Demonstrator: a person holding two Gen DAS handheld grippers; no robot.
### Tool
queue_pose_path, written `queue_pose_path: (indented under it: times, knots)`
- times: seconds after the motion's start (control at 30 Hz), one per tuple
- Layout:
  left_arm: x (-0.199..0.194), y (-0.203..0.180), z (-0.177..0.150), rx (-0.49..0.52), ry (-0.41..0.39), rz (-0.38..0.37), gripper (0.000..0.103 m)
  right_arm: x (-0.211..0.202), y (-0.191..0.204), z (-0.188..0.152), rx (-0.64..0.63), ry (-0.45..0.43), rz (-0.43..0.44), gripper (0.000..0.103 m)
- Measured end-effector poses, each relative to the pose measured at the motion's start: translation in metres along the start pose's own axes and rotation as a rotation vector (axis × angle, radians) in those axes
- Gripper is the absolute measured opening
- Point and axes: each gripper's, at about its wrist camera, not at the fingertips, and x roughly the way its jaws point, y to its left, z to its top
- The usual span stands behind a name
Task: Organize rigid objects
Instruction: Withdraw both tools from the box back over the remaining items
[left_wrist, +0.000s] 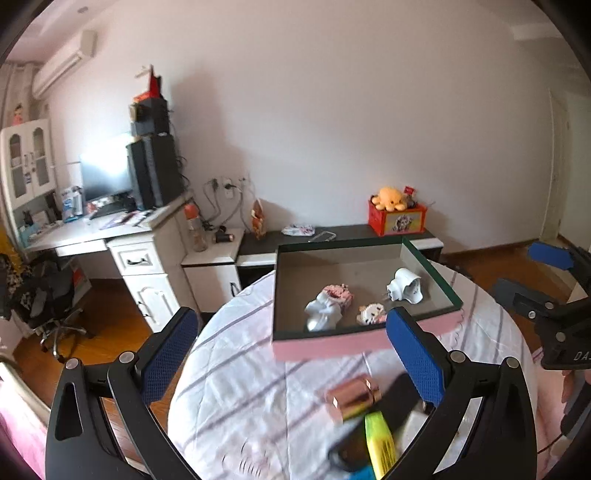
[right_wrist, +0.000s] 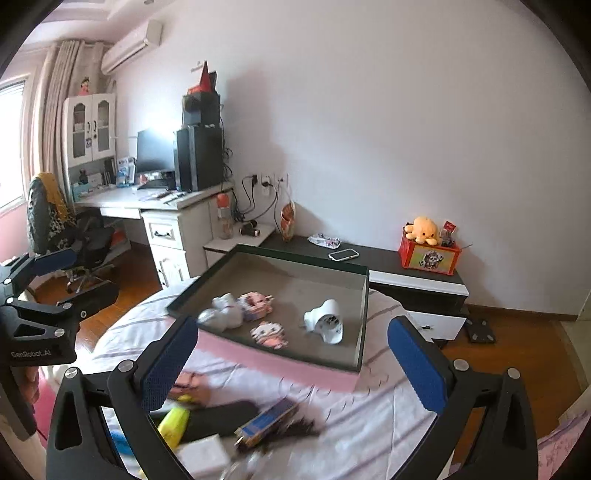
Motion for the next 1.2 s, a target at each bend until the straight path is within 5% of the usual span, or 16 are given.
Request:
queue_pose_path:
  times: [0.23, 0.47, 0.8, 1.2]
  knots:
    - [-0.067, 0.003, -0.035, 0.021, -0.036, -0.004, 0.103, -0.065, 0.015, -0.03, 0.024, -0.055, -0.029, 0.103]
    - [-0.088, 0.007, -0.056, 0.005, -0.018, -0.03, 0.103, -0.093, 0.014, -0.052, 0.078, -0.041, -0.045, 0.103]
    - [-0.061, 0.001, -0.093, 0.011, 0.121, -0.069, 0.103, -0.085, 0.007, -0.087, 0.111, 0.052, -0.068, 0.103]
    - [-0.009, -0.048, -0.122, 0.074, 0.269, -0.134, 0.103, -0.042, -0.006, -0.132, 0.145, 0.217, -0.058, 0.103]
